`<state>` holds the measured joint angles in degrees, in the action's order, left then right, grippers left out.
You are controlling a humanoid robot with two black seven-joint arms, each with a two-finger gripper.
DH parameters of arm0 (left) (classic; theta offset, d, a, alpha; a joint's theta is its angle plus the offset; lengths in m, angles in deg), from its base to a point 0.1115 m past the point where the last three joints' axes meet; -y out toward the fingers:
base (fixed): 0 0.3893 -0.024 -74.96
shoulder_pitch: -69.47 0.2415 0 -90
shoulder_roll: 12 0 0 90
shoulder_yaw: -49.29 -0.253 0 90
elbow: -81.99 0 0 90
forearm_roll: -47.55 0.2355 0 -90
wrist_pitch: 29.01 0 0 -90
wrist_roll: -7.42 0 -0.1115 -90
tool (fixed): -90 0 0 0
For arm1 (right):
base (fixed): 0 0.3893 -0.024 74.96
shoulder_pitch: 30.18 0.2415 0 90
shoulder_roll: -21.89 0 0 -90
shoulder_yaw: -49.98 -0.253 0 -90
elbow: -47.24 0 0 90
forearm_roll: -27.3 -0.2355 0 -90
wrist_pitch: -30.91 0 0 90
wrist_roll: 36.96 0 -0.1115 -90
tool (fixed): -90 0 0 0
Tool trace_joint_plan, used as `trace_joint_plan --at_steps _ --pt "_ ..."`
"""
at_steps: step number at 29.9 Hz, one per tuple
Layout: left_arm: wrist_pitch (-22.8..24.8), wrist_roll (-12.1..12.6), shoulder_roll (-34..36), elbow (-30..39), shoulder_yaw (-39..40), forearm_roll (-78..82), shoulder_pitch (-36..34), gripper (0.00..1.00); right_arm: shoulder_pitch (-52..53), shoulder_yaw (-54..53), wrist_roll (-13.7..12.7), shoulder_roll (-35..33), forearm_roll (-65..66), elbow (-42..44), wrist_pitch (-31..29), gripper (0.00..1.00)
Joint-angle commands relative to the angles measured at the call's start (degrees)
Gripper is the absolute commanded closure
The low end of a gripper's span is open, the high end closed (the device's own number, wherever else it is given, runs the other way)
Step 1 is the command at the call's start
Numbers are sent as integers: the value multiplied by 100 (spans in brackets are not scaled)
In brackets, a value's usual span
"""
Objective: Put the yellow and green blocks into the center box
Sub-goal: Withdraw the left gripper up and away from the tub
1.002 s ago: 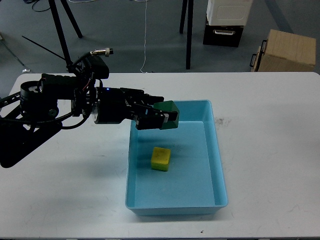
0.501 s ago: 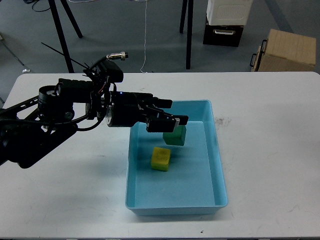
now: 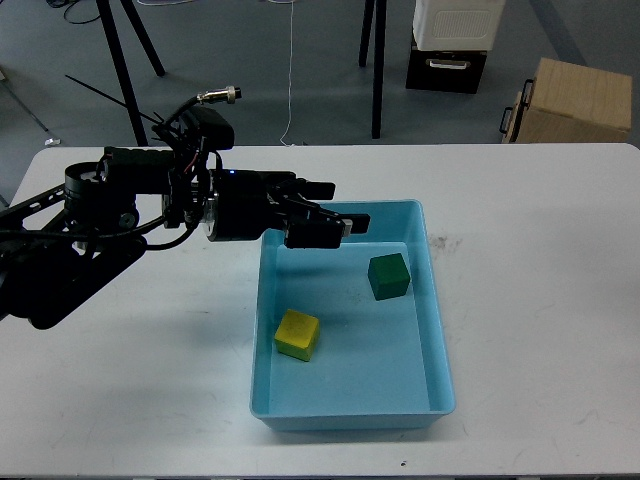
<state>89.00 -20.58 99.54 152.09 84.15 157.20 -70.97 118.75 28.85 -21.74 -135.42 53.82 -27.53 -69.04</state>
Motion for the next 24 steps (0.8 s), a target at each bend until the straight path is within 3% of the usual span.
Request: trace_joint_plan --at_steps 1,14,19,24 --pt "-1 0 61 -224 197 4 8 0 -39 91 -1 -1 117 -2 37 1" --pt "-1 0 272 -831 1356 -22 508 2 -153 408 -1 -54 -32 -20 72 1" --pt "-1 0 219 -936 2340 -197 851 4 -154 381 -19 25 -1680 -63 37 1" --pt "-1 0 -18 -1340 3324 -1592 1071 4 -154 372 -72 411 -4001 -90 54 1"
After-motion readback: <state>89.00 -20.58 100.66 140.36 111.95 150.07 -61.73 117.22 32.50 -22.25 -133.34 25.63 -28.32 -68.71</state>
